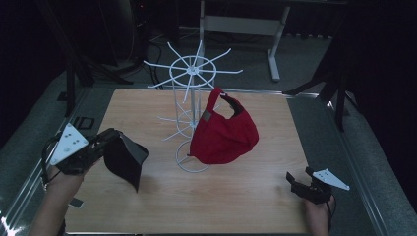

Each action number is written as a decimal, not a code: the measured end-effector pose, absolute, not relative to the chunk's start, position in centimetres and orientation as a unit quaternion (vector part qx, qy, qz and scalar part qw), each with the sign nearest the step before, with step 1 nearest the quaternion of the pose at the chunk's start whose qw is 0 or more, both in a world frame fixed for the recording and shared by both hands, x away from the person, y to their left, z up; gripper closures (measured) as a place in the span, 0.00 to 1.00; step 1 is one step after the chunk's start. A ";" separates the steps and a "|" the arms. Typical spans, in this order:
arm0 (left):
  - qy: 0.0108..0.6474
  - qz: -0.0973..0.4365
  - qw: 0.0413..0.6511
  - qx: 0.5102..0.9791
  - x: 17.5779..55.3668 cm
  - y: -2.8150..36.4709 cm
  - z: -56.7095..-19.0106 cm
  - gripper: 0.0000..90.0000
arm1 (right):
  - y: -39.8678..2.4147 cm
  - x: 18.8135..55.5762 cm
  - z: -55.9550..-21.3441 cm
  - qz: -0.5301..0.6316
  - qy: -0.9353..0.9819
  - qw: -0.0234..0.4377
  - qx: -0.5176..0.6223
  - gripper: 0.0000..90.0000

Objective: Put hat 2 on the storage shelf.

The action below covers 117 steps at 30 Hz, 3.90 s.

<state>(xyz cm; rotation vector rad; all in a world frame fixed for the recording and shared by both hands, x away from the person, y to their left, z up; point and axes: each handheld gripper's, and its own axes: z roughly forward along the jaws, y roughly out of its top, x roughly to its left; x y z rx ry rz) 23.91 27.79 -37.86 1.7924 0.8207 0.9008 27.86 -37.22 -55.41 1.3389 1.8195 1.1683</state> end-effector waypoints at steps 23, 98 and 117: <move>0.202 0.315 0.558 0.741 25.2 27.5 -29.1 0.94 | -37.2 27.9 -55.4 0.441 0.686 0.290 0.501 0.17; 0.145 0.227 0.584 0.766 26.3 22.5 -29.9 0.72 | -37.3 27.9 -55.4 0.438 0.686 0.287 0.505 0.17; 0.163 0.218 0.583 0.765 24.8 24.3 -34.2 0.72 | -37.3 27.9 -55.4 0.438 0.687 0.288 0.504 0.17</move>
